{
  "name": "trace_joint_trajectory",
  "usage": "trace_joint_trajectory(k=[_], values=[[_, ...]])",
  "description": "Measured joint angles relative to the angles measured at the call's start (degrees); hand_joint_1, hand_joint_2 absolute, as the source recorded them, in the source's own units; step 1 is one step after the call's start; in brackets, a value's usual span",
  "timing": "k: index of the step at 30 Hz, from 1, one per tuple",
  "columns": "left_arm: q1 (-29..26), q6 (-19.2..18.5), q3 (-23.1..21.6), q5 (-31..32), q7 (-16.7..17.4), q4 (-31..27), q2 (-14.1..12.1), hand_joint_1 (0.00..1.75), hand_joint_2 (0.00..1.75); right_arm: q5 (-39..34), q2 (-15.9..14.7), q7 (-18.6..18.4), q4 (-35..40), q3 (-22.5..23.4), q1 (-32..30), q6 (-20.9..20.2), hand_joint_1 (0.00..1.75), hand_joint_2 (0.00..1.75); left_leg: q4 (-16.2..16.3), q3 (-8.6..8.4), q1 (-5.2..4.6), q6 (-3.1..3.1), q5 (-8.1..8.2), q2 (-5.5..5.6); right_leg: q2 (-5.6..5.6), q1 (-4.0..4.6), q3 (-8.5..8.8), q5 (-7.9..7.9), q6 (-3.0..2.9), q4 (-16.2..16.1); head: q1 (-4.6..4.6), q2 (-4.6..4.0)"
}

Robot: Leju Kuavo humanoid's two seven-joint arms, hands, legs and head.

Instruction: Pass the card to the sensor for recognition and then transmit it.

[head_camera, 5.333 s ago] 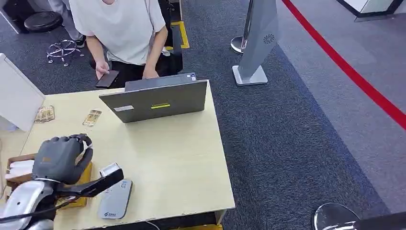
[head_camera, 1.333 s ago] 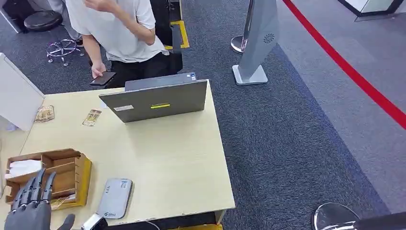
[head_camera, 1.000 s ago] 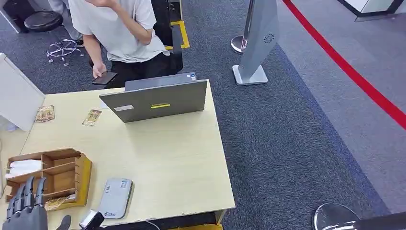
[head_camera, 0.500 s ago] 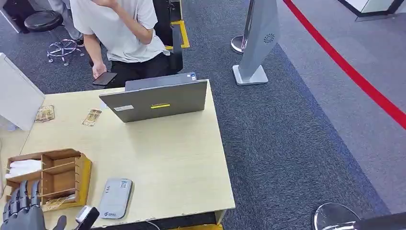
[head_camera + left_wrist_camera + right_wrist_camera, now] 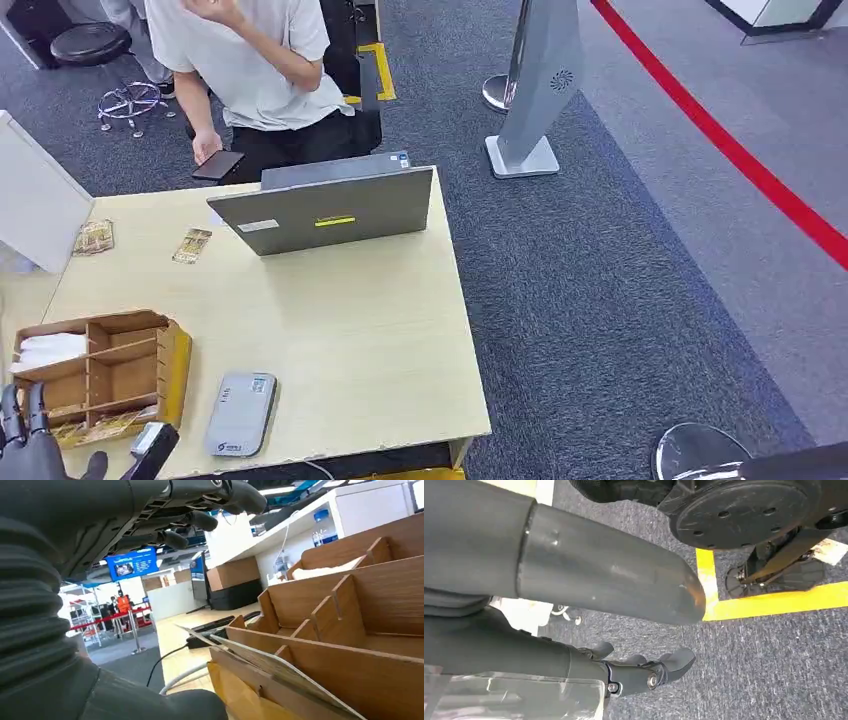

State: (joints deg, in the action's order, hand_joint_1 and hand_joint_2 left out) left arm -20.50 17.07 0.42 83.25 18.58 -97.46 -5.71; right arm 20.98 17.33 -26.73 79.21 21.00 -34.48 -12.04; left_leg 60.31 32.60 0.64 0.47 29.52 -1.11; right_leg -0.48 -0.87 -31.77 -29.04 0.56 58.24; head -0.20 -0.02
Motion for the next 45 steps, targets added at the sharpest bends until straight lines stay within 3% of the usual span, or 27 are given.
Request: trace_joint_trajectory(k=[11, 22, 23, 34, 45], values=[[1.9, 1.0, 0.8, 2.5, -1.9, 1.6, 1.4, 0.00, 1.75, 0.3, 0.0, 0.2, 0.3, -0.2, -0.1, -0.5, 0.00, 0.00, 0.0, -0.01, 0.00, 0.00, 0.00, 0.00, -0.01, 0.00, -0.04, 0.00, 0.00, 0.0, 0.02, 0.00], [3.5, -1.0, 0.0, 2.9, -0.5, 1.7, 1.8, 0.00, 1.75, -0.1, 0.0, 0.0, 0.7, -1.7, -0.4, 0.7, 0.00, 0.00, 0.0, -0.01, 0.00, 0.00, 0.00, 0.00, 0.00, 0.00, -0.01, 0.00, 0.00, 0.0, 0.02, 0.00], [3.5, -1.3, -0.1, 2.9, -0.2, 1.7, 1.8, 1.75, 1.75, -0.1, 0.0, -0.2, 0.9, -1.8, -0.5, 0.7, 0.00, 0.00, 0.0, -0.01, 0.00, 0.00, 0.00, 0.00, 0.00, 0.00, -0.01, 0.00, 0.00, 0.0, 0.00, 0.00], [3.5, -9.4, -1.0, -0.5, 1.7, 1.7, 1.4, 1.75, 1.75, 0.0, 0.0, -0.7, 2.0, -2.3, -0.9, -0.2, 0.00, 0.00, 0.0, -0.01, 0.00, 0.00, 0.00, 0.00, 0.00, 0.00, -0.03, 0.00, 0.00, 0.0, 0.02, 0.00], [4.0, -10.8, -1.3, -2.5, 1.7, 1.5, 0.2, 1.75, 1.75, 0.0, 0.0, -0.9, 2.6, -2.4, -1.0, -0.1, 0.00, 0.00, 0.0, -0.03, 0.00, 0.00, 0.00, -0.01, 0.01, 0.00, -0.06, 0.00, 0.00, 0.0, 0.00, 0.00]])
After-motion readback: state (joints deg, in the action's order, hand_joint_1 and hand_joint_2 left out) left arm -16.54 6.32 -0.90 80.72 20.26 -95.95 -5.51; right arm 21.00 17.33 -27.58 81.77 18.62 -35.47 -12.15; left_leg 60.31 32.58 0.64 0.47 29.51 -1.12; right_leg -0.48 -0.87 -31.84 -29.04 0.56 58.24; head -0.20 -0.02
